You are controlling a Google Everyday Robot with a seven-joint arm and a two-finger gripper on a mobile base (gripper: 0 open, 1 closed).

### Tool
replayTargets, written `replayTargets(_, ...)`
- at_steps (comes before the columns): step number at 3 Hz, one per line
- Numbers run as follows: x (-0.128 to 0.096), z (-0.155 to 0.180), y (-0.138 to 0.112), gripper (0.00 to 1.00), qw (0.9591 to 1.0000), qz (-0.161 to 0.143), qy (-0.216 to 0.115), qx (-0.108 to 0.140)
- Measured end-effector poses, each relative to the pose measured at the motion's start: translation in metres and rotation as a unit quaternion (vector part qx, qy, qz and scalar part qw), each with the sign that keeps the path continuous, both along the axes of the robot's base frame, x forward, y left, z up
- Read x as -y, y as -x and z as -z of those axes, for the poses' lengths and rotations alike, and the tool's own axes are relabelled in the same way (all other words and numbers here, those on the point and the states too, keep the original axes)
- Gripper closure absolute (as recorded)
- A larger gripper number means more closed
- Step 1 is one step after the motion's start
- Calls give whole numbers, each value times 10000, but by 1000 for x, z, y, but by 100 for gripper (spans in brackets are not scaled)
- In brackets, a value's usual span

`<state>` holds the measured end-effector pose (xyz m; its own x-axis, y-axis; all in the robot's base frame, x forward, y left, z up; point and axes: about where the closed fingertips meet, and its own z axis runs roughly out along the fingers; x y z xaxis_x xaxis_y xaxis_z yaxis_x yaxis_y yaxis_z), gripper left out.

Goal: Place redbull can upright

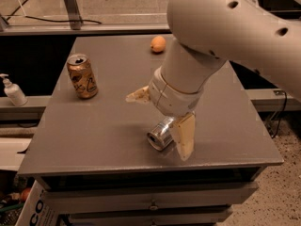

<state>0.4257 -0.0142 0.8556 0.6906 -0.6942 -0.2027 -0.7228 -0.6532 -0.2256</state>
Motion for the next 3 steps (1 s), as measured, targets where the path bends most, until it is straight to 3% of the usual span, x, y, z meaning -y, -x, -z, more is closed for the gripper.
replayTargets(1,14,17,-4,0,9994,34,309,157)
replayTargets(2,25,25,-10,8,9988,186,400,232)
replayTargets(3,34,26,-18,31,9980,392,401,304)
